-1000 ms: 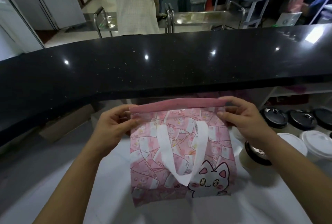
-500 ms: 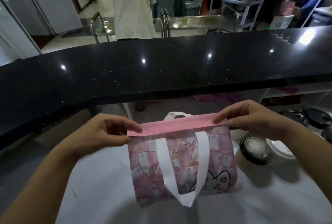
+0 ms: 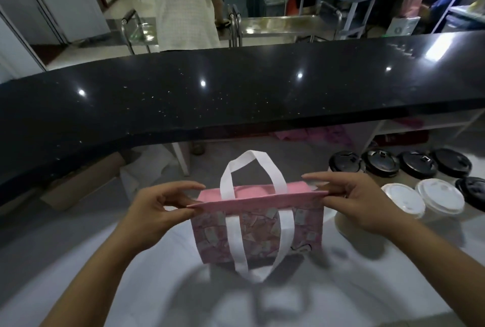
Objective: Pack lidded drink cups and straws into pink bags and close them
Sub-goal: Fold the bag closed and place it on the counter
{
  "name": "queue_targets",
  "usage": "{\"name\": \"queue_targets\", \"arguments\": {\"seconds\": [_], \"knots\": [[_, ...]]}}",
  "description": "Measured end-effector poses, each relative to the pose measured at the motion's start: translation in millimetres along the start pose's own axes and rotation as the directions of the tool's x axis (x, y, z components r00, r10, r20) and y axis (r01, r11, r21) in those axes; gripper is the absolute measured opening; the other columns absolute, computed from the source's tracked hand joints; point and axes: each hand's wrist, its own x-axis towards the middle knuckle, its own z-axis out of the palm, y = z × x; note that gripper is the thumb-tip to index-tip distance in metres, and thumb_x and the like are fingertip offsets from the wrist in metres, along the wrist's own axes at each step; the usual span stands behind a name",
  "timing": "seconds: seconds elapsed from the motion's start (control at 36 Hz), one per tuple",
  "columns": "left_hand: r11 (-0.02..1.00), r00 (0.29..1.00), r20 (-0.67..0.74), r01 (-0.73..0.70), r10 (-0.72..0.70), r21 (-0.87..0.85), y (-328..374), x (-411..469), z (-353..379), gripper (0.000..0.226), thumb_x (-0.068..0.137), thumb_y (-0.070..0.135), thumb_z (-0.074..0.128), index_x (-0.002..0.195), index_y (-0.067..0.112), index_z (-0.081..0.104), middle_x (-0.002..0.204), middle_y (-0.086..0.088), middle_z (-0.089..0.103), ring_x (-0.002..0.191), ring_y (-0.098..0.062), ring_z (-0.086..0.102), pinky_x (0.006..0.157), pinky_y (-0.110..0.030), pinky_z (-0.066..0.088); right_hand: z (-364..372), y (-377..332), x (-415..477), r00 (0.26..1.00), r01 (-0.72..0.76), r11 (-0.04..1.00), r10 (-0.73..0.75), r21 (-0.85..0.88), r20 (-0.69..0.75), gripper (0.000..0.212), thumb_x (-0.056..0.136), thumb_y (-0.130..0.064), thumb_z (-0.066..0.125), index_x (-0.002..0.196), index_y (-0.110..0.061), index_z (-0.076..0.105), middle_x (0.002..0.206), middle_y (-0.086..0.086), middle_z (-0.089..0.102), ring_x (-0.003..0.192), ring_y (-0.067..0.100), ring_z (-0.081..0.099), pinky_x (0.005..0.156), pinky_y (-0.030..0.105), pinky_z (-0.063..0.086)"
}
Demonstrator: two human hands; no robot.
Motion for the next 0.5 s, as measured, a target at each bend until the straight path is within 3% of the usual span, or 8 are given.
{"name": "queue_targets", "arguments": {"seconds": [0.14,0.25,0.36,0.5], "knots": [[0.995,0.998,-0.041,-0.036,0.04,0.098,4.8,-2.4,7.6,0.031,0.075,0.027,0.073,0.1,0.044,0.071,0.095,0.029,0.072,0.09,0.0,0.07,0.075,-0.009,0.054,2.6,3.5,-6.5,0.997,0.011,0.994,-0.02,-0.111,-0.076,0.058,0.083,0.017,0.065,0.109,-0.035,0.073,0.101,-0.012,0.077,0.097,0.008,0.073,0.086,0.018,0.054],[0.974,0.999,0.032,-0.049,0.043,0.221,10.7,-2.6,13.3,0.033,0.085,0.016,0.076,0.093,0.046,0.066,0.089,0.027,0.068,0.096,0.003,0.063,0.073,-0.006,0.052,2.9,-4.1,-11.6,0.992,0.077,0.924,-0.108,-0.376,-0.062,0.041,0.081,0.005,0.074,0.106,-0.028,0.077,0.093,-0.031,0.072,0.087,-0.008,0.067,0.075,0.007,0.047],[0.921,0.99,0.136,-0.091,0.042,0.379,27.4,0.8,25.6,0.033,0.086,0.021,0.076,0.091,0.048,0.058,0.095,0.028,0.06,0.092,-0.002,0.062,0.075,-0.012,0.054,16.6,-19.3,-11.4,0.95,0.28,0.715,-0.301,-0.64,0.08,0.022,0.077,-0.009,0.076,0.098,-0.016,0.077,0.093,-0.007,0.069,0.084,0.014,0.065,0.076,0.035,0.054],[0.823,0.972,0.201,-0.209,0.118,0.528,50.4,13.1,48.6,0.021,0.09,0.034,0.073,0.109,0.041,0.07,0.099,0.024,0.062,0.09,-0.004,0.06,0.081,-0.021,0.056,41.0,-33.2,-2.3,0.92,0.354,0.57,-0.355,-0.742,0.166,0.018,0.082,-0.032,0.072,0.098,-0.024,0.076,0.089,-0.005,0.066,0.083,0.019,0.058,0.075,0.031,0.036]]}}
